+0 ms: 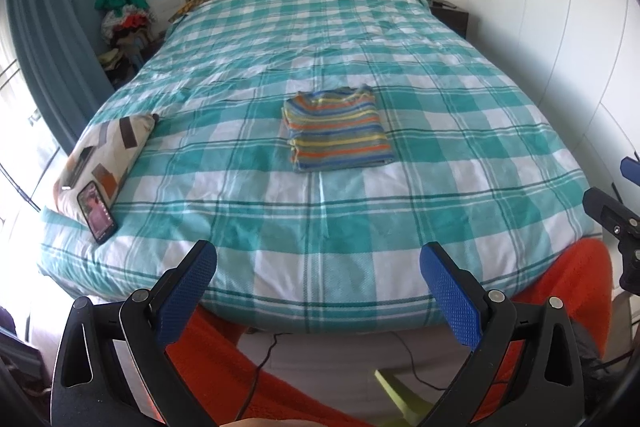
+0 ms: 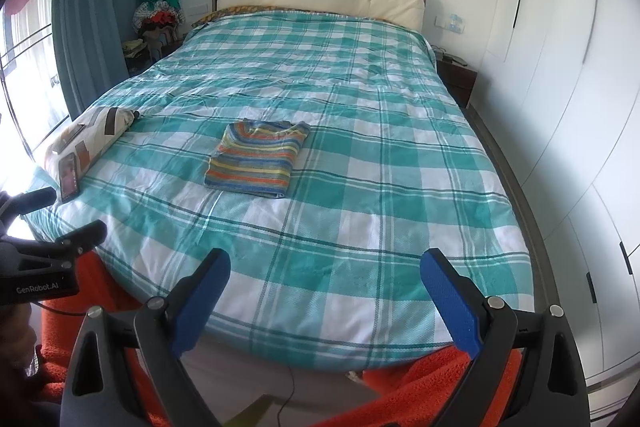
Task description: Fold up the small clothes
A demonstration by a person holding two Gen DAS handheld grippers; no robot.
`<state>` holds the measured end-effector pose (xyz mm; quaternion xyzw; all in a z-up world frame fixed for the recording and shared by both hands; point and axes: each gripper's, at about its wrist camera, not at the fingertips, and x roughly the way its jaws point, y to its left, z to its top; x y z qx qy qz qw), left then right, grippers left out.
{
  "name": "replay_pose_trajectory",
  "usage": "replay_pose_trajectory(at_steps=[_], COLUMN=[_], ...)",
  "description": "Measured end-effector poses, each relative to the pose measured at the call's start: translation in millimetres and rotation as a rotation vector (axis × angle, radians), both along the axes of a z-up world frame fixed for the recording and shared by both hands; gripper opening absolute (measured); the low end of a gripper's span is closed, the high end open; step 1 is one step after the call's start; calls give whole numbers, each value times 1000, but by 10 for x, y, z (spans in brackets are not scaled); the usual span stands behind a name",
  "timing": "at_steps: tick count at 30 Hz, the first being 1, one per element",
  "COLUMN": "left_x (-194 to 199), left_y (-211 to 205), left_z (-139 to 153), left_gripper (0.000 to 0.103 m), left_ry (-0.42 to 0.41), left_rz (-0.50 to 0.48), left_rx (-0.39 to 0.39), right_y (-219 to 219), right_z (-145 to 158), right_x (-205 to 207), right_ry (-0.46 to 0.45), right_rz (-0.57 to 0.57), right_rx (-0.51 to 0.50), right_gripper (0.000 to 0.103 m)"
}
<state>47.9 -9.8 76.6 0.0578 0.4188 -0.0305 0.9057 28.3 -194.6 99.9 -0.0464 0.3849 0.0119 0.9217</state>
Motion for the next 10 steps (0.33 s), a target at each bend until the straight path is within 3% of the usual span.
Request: replay_pose_trajectory(at_steps=[6, 10], left_x=[-29, -83], left_y=[-39, -124], left_z=[28, 76], left_gripper=[102, 101], left_ry=[-11, -55], left_rz=[-23, -45], left_rx=[-27, 18], right_y=[-17, -18], right_z=[4, 7], right_x=[0, 11], right_ry=[-4, -6], right_rz=[-3, -4], right_rx=[7, 11], right_gripper=[95, 95])
